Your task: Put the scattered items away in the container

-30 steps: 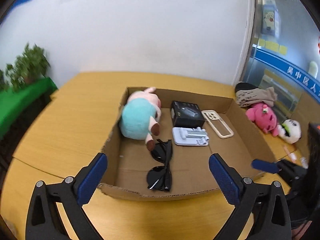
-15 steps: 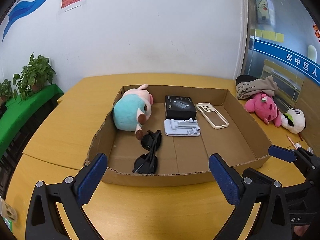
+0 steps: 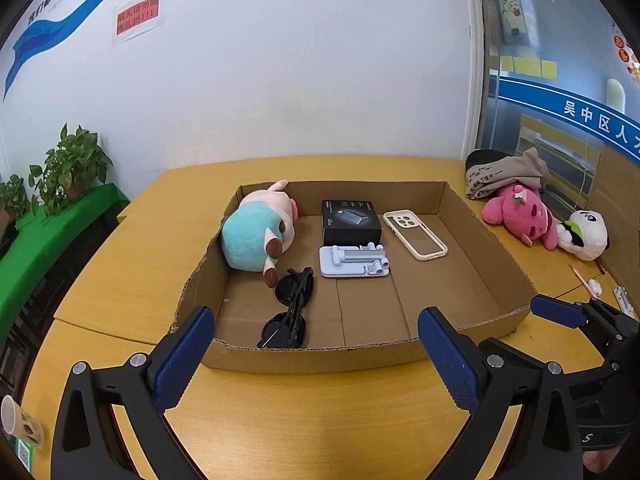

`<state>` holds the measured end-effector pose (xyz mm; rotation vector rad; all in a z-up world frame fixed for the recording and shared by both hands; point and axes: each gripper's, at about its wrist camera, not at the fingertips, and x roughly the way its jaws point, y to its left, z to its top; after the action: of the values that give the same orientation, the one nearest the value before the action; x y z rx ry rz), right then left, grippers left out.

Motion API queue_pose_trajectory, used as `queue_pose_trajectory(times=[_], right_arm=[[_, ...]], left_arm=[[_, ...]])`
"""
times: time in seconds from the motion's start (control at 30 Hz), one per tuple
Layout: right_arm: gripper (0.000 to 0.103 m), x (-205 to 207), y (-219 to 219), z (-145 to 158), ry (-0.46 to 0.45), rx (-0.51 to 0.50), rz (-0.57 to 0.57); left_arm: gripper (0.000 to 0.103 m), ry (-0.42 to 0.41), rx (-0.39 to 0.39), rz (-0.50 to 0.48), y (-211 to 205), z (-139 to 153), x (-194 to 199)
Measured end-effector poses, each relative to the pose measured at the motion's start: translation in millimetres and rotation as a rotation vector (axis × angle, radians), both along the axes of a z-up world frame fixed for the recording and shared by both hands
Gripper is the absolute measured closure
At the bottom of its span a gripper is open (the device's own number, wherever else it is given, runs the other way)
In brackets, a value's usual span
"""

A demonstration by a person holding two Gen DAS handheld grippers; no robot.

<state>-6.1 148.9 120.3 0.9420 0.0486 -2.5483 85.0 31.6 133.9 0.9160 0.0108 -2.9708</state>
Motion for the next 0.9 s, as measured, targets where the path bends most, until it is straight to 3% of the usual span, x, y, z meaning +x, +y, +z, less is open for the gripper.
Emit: queue_pose_trajectory(times=[0.37, 0.9], right_arm=[[0.014, 4, -1, -6, -0.019, 0.02, -0.011], [0.014, 4, -1, -7, -0.029, 0.053, 0.042]], left_arm=[[0.0, -0.005, -0.005, -0.037, 7, -6, 5], [0.0, -0.013, 0.102, 0.055, -17, -17, 13]])
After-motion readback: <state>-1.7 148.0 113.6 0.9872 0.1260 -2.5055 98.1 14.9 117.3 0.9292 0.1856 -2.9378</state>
